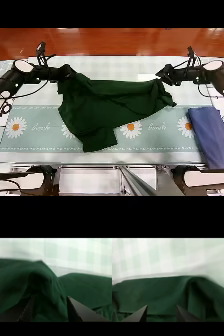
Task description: Fold the shirts.
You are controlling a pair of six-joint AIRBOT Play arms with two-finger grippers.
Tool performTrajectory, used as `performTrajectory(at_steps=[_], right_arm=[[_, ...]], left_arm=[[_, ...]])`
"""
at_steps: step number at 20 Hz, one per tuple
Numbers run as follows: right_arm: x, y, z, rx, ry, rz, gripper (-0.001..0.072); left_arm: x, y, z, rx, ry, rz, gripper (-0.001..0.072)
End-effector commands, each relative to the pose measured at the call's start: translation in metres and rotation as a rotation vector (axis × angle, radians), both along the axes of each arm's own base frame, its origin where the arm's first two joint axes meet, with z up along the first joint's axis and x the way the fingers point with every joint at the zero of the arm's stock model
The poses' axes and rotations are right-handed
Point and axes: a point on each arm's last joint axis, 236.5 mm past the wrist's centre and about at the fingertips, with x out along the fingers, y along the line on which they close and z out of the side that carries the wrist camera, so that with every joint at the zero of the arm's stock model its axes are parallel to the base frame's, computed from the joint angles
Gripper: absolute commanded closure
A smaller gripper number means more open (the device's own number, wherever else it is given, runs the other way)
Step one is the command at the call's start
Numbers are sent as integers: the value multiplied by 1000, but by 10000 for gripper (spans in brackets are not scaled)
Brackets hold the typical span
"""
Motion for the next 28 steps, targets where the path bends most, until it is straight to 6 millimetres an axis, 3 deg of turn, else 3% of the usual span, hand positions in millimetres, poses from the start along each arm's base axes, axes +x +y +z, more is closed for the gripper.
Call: performTrajectory(at_steps=[1,3,5,7,9,12,15,18,22,25,28], right_arm=[[3,-42,18,-34,21,59,299],[-39,-113,15,-172,145,21,304],[-96,-173,-7,-293,306,-51,304],[-144,-184,-38,-254,413,-117,304],[-168,-166,-62,-176,418,-113,304],[-167,-139,-71,-78,378,-91,304],[-153,-135,-65,-52,328,-112,304],[-152,-136,-65,-53,326,-115,304],[-155,-133,-65,-45,335,-102,303],[-155,-130,-63,-28,335,-97,304],[-146,-132,-61,-27,304,-127,304]], left_arm=[[-19,51,8,75,75,-8,203],[-45,103,25,119,68,80,202],[-87,131,17,96,101,184,202],[-143,109,-12,-50,214,219,202],[-191,71,-38,-173,314,176,202],[-227,47,-64,-249,410,171,202],[-235,37,-74,-300,455,179,202],[-236,19,-75,-323,465,124,201],[-261,11,-88,-273,573,43,201],[-290,5,-92,-266,661,-26,201],[-281,0,-98,-271,629,10,202]])
